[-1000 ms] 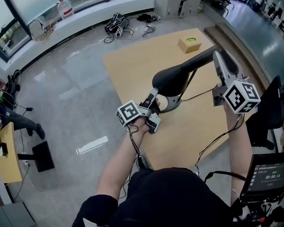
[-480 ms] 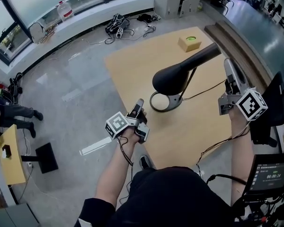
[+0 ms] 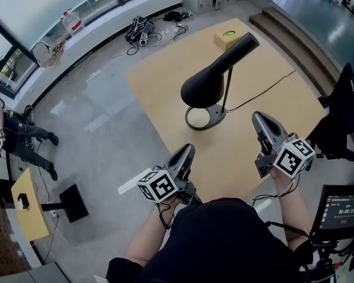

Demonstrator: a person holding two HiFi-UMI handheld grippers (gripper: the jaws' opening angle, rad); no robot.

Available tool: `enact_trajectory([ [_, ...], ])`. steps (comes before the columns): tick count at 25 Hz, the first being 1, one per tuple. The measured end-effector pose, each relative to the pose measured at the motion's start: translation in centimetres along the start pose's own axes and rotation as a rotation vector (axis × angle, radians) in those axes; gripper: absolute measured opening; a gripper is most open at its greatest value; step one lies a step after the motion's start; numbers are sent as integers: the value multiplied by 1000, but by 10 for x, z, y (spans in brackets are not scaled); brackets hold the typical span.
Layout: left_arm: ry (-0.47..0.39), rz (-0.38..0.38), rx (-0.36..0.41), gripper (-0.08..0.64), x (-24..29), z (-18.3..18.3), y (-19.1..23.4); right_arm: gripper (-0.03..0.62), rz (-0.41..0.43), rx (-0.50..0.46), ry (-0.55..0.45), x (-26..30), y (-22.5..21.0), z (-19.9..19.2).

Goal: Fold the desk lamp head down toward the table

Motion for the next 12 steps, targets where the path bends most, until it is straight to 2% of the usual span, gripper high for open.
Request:
enact_trajectory([
  [6,66,45,124,48,-6,-27,-29,5,-35,-62,25,-32,6,-33],
  [12,107,87,148,48,-16,-52,-46,5,-31,-129,45,-49,21,-63],
])
Point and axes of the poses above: the fingertips, and each gripper's own axes: x forward along the fingers, y to its left, z out of its top, the point moved 1 cm from there along -x, backward along the fingers
